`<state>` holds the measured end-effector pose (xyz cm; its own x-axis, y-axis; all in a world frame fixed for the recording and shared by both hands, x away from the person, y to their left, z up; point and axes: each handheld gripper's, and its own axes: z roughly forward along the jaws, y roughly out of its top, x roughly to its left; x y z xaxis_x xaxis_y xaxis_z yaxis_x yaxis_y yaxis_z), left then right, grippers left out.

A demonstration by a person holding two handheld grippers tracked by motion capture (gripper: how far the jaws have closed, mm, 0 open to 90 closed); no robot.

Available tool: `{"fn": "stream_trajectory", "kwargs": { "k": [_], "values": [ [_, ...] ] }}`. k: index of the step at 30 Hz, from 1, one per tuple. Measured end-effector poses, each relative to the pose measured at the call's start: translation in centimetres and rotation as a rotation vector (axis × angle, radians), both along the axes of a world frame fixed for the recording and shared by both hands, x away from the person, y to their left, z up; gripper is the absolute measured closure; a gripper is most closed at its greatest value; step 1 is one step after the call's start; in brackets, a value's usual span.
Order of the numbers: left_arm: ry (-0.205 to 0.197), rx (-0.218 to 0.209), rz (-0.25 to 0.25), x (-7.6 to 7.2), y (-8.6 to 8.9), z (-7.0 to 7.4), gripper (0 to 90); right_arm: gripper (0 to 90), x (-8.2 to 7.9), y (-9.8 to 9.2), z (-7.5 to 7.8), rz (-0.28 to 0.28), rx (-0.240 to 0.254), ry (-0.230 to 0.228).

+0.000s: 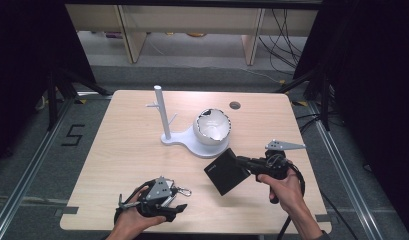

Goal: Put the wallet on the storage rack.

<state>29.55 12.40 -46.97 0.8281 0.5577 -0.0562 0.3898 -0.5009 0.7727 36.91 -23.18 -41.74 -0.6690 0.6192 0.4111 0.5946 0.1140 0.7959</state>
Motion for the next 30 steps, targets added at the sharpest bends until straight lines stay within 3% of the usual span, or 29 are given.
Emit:
{"fn": "stream_trajectory", "kwargs": {
  "k": [4, 6, 7, 9, 11, 12, 14, 17, 18, 23, 27, 28, 29, 30],
  "values": [
    [-0.002, 0.004, 0.018, 0.0, 1.2, 0.2, 41.9, 83.4, 0.7, -0.3, 1.1, -0.007, -0.026, -0.03],
    [-0.001, 0.011, 0.032, -0.1, 1.9, 0.3, 41.4, 83.4, 1.0, -0.3, 1.7, -0.016, -0.02, -0.018],
    [0.003, -0.015, 0.041, -0.1, 2.0, 0.1, 41.4, 83.4, 1.2, -0.4, 1.9, -0.017, -0.022, -0.027],
    [-0.001, 0.015, 0.036, -0.1, 2.7, 0.1, 41.3, 83.4, 1.5, -0.5, 2.5, -0.03, -0.03, -0.034],
    [0.013, -0.001, 0.047, -0.3, 3.0, -0.1, 41.1, 83.4, 1.8, -0.6, 3.0, -0.035, -0.036, -0.03],
    [0.013, 0.009, 0.044, -0.3, 3.3, -0.2, 40.9, 83.4, 2.4, -0.7, 3.3, -0.043, -0.032, -0.055],
    [0.02, 0.006, 0.048, -0.3, 3.5, -0.4, 40.8, 83.4, 2.4, -0.7, 3.6, -0.046, -0.023, -0.034],
    [0.029, 0.011, 0.058, -0.3, 3.9, -0.6, 39.9, 83.4, 3.1, -0.9, 4.2, -0.056, -0.045, -0.06],
    [0.033, 0.011, 0.065, -0.2, 4.1, -0.7, 39.6, 83.4, 3.5, -0.8, 4.5, -0.064, -0.036, -0.048],
    [0.035, 0.012, 0.076, -0.2, 4.7, -0.7, 38.7, 83.4, 4.2, -0.8, 5.0, -0.075, -0.036, -0.042],
    [0.035, 0.022, 0.078, -0.1, 4.9, -0.8, 38.7, 83.4, 5.1, -0.8, 5.3, -0.077, -0.057, -0.063],
    [0.039, 0.018, 0.074, -0.2, 5.0, -0.8, 38.7, 83.4, 5.0, -0.7, 5.4, -0.087, -0.05, -0.034],
    [0.041, 0.014, 0.083, -0.2, 5.0, -0.9, 38.7, 83.4, 5.4, -0.8, 5.4, -0.083, -0.065, -0.058],
    [0.041, 0.015, 0.077, -0.2, 5.1, -0.9, 38.7, 83.4, 5.7, -0.7, 5.5, -0.084, -0.06, -0.053]
  ]
}}
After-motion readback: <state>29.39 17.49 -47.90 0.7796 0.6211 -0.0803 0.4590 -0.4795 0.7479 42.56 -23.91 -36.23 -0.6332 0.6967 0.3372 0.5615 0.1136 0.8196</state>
